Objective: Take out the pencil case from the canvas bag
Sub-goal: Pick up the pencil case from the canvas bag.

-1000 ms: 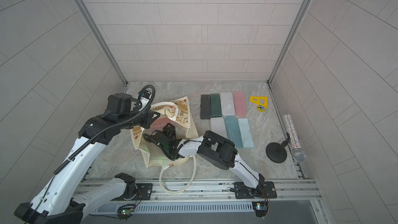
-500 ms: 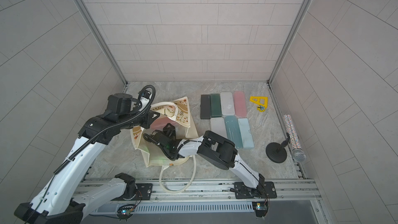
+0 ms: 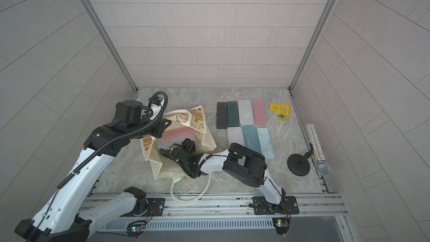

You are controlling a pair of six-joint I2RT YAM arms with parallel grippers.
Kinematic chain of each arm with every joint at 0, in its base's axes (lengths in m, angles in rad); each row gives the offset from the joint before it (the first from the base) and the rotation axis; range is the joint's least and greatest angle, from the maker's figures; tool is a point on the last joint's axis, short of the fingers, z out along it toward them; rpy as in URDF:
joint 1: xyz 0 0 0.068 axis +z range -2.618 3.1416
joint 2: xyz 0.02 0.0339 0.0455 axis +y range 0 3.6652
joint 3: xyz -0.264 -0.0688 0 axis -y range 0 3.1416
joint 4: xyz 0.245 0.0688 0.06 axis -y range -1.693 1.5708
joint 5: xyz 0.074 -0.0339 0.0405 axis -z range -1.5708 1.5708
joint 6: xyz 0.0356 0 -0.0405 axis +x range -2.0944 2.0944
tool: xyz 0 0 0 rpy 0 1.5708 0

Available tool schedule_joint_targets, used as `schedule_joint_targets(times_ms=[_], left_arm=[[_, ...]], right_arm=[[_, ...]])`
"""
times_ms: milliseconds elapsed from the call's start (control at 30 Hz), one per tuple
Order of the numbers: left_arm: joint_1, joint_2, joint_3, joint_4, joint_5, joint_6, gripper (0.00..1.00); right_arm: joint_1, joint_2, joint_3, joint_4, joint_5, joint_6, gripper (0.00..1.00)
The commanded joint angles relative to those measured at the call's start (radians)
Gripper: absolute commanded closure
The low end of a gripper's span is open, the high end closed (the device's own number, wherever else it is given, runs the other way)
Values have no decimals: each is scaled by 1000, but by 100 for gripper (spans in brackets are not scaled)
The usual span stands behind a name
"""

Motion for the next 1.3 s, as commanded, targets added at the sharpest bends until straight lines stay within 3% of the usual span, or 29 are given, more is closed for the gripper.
schedule_joint_targets(times_ms=[0, 867, 1067, 1267], left_arm=[[-4, -27, 39, 60, -4, -9, 100], [-4, -3, 24, 60, -94, -22, 100], [-2, 28, 35, 40, -243, -56, 100], [-1, 56, 42, 11, -479, -102, 100]], right_arm=[[18, -68, -30, -31, 11, 58, 64], [113, -546, -233, -325, -58, 376, 64], [151, -687, -288, -373, -76, 484, 65], [155, -929, -396, -339, -151, 712, 66]])
